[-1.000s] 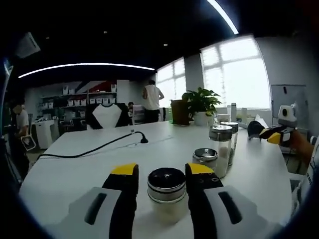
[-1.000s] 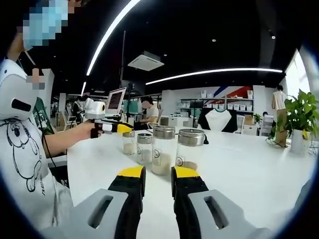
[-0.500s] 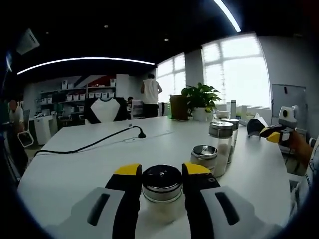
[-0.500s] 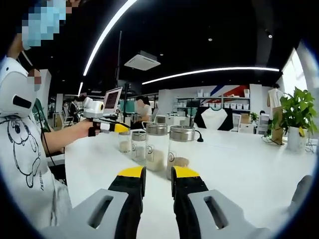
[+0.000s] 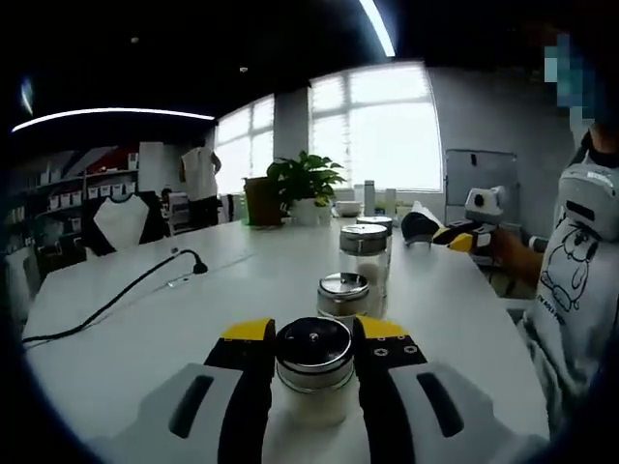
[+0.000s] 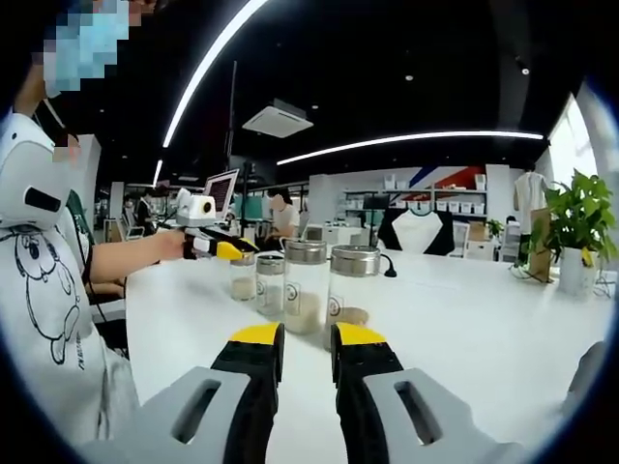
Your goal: Rotate the seasoning bottle until the label or dispensing opening points toward the visible target arrow and the bottle remains upright within the marked orientation range
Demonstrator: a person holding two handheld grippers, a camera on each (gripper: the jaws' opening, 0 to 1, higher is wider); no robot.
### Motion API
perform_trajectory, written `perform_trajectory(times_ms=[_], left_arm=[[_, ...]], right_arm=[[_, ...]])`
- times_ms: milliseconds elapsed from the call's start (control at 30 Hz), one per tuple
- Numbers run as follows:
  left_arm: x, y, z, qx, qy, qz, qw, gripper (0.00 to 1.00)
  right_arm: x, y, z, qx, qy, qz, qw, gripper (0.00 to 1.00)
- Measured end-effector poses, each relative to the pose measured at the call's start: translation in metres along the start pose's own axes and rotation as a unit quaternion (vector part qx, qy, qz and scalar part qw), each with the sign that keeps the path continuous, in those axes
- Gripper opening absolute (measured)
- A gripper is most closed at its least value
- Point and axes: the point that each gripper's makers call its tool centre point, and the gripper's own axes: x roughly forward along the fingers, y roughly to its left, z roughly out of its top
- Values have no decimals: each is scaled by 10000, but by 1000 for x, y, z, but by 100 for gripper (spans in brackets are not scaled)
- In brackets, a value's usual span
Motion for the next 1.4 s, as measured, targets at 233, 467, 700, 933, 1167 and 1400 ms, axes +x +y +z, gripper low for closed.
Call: perform_trajectory(times_ms=[233,467,700,933,1167,1400], left_arm=[[-2,0,-2,-61,-123,163,9998,34],[-13,2,14,-200,-650,875,9938,43],[-32,3,33,-414,-1043,997,9887,45],[-24,7,19,-526,-715,1512,9845,40],[-22,8,15,-674,-826,1915,9757,44],[-17,9,10,-342,-475,2139,9751,45]], right_arm=[[2,5,-6,14,89,55,9999,17],[2,4,-9,43,129,41,9999,17],[4,8,-7,-9,126,93,9999,17],[4,9,-6,22,83,78,9999,17],[1,5,-9,57,143,26,9999,17],[2,1,-3,-34,112,-19,9999,17]])
